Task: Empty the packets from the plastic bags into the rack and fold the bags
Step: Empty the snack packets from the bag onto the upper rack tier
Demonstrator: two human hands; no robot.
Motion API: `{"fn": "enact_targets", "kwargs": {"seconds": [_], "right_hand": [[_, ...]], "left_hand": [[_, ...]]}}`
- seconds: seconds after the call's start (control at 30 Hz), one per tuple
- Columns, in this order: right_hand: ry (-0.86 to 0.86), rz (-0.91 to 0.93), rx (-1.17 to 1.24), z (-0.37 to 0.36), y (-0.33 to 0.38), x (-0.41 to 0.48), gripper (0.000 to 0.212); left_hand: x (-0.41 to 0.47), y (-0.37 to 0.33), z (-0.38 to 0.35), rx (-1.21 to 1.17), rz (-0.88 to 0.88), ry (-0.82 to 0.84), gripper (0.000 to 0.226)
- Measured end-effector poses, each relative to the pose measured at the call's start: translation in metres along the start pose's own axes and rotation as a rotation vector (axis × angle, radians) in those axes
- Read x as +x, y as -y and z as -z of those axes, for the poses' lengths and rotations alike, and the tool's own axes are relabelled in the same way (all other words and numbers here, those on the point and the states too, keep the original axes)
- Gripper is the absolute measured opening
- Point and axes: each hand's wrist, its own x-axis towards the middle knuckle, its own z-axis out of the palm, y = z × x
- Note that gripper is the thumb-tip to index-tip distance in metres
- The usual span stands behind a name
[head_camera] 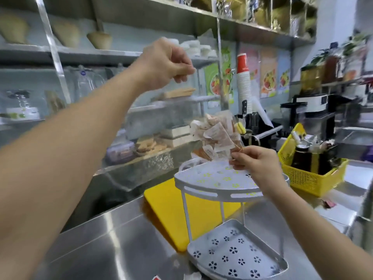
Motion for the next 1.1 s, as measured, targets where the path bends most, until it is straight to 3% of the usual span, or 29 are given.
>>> {"fn": "enact_targets", "kwargs": {"seconds": [0.17, 0.47, 0.73, 0.83, 0.9, 0.97, 1.1], "right_hand": [[-0.017, -0.023, -0.096, 0.063, -0.009, 0.023, 0.023], [0.016, -0.051, -0.279, 0.136, -0.018, 0.046, 0.007], [0.085, 0.002, -0.476, 0.137, -0.019, 0.076, 0.008], [0.068, 0.025, -0.483, 0.132, -0.015, 0.092, 0.011], [0.081, 0.03, -0.487, 0.127, -0.013, 0.103, 0.01], [0.094, 0.032, -0.509, 0.124, -0.01, 0.112, 0.007], [0.121, 0.054, -0.489, 0.119, 0.001, 0.125, 0.008]], "left_hand": [[0.033, 0.001, -0.048, -0.018, -0.043, 0.013, 0.011], [0.027, 0.046, -0.128, -0.182, 0.085, -0.065, 0.008], [-0.026, 0.079, -0.155, -0.36, 0.408, -0.117, 0.009], [-0.042, 0.081, -0.147, -0.608, 0.625, 0.081, 0.049], [-0.051, 0.079, -0.147, -0.692, 0.656, 0.184, 0.051], [-0.057, 0.08, -0.151, -0.605, 0.679, 0.129, 0.036], [-0.058, 0.093, -0.162, -0.372, 0.635, -0.208, 0.023]]}}
